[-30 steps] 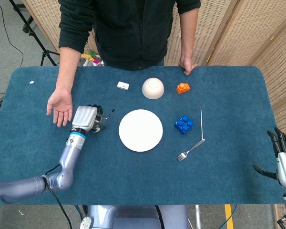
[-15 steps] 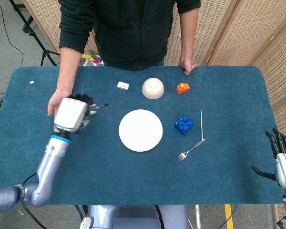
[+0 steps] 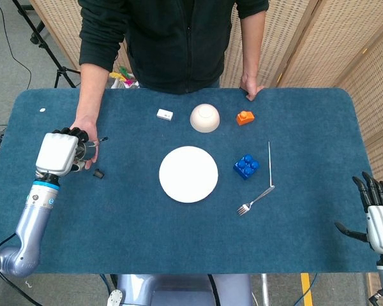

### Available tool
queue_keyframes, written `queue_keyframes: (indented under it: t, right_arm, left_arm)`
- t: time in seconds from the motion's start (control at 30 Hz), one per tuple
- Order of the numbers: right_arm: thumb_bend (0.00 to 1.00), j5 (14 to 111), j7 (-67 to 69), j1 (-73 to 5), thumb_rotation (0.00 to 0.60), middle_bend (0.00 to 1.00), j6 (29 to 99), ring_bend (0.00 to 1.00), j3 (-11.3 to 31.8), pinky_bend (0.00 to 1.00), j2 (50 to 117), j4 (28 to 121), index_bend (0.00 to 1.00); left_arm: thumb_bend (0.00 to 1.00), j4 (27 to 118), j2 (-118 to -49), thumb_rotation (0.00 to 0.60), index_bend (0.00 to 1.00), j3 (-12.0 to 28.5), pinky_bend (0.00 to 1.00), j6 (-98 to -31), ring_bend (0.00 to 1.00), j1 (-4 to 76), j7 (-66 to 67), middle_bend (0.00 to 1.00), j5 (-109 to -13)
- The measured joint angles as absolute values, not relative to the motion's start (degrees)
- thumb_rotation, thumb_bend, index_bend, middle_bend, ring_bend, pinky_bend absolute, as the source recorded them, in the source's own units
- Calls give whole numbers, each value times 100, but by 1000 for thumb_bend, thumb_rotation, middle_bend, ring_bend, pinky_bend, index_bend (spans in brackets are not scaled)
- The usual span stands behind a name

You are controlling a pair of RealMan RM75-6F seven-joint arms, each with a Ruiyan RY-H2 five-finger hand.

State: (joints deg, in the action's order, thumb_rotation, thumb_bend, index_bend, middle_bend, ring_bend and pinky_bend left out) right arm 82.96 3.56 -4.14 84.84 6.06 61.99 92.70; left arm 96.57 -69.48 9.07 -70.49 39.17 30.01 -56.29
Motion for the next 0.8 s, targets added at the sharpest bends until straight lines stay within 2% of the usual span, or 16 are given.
queue_keyframes:
  t: [0.1, 0.13, 0.2, 0.23, 0.27, 0.33, 0.37, 0.8]
  right_arm:
    - [0, 8254, 357, -426, 600, 0, 8442, 0, 617, 0, 6203, 9253, 0]
    - [0, 8247, 356, -432, 600, 0, 8425, 0, 617, 0, 6205, 9249, 0]
    - [0, 8251, 351, -440, 600, 0, 8416, 0, 614, 0, 6210, 9244, 0]
    - [0, 8252, 353, -437, 600, 0, 8424, 0, 614, 0, 6210, 9246, 0]
    - [0, 8249, 358, -433, 600, 0, 8434, 0, 616, 0, 6206, 9247, 0]
    - [0, 8239, 370, -429, 600, 0, 8439, 0, 622, 0, 6200, 9249, 0]
    - [0, 8234, 379, -428, 600, 0, 8438, 0, 624, 0, 6196, 9251, 0]
    - [0, 8280, 476, -418, 600, 0, 8451, 0, 609, 0, 6144, 9294, 0]
  left_arm:
    - [232, 9456, -7023, 600, 675, 854, 504, -7031, 388, 3861, 3033, 539, -5623]
    - [205, 9371, -7079, 600, 664, 836, 486, -7048, 360, 3842, 3082, 475, -5629]
    - [134, 9311, -7146, 600, 508, 833, 358, -7030, 193, 3826, 3120, 228, -5581]
    - [80, 9325, -7150, 600, 346, 843, 236, -7001, 81, 3819, 3131, 90, -5514]
    - [36, 9354, -7146, 600, 178, 862, 123, -6986, 10, 3812, 3131, 10, -5461]
    - [1, 9444, -7123, 600, 30, 917, 20, -6969, 0, 3790, 3051, 0, -5403]
    - [0, 9495, -7101, 600, 2, 941, 1, -6961, 0, 3777, 2990, 0, -5402]
    - [0, 10476, -6260, 600, 0, 1124, 0, -7108, 0, 3417, 2308, 0, -5760]
